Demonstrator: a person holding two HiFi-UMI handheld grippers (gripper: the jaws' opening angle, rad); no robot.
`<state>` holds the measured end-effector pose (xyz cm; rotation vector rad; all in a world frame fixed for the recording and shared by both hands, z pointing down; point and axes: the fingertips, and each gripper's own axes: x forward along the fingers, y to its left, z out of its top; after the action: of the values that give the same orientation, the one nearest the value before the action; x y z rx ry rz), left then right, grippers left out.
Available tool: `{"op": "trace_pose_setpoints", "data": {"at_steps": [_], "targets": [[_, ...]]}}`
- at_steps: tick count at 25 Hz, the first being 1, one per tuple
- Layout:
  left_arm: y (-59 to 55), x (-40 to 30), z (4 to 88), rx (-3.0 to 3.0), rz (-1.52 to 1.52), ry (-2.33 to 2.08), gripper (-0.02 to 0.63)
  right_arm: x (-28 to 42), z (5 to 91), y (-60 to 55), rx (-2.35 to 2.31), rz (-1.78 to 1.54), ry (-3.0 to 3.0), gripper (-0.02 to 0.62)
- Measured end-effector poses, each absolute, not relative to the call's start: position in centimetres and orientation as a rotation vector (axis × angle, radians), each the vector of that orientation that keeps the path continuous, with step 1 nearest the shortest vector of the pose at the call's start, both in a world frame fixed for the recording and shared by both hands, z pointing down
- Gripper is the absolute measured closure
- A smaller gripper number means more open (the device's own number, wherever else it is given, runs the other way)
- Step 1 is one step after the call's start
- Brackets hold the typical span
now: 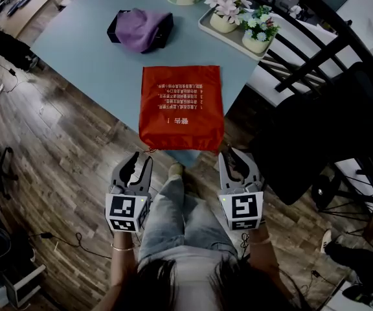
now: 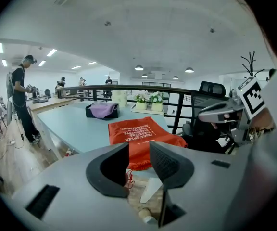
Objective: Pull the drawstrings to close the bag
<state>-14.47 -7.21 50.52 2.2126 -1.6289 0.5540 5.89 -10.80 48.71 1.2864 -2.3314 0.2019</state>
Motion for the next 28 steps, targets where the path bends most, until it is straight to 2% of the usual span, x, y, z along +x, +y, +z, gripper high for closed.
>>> {"op": "trace_pose_setpoints", "data": {"at_steps": [28], "targets": [[-9.8,-15.5,61.9,2.067,0.688,-1.438,0.454,6.2,61.4,-11.5,1.2,0.436,-2.086,0.491]]}}
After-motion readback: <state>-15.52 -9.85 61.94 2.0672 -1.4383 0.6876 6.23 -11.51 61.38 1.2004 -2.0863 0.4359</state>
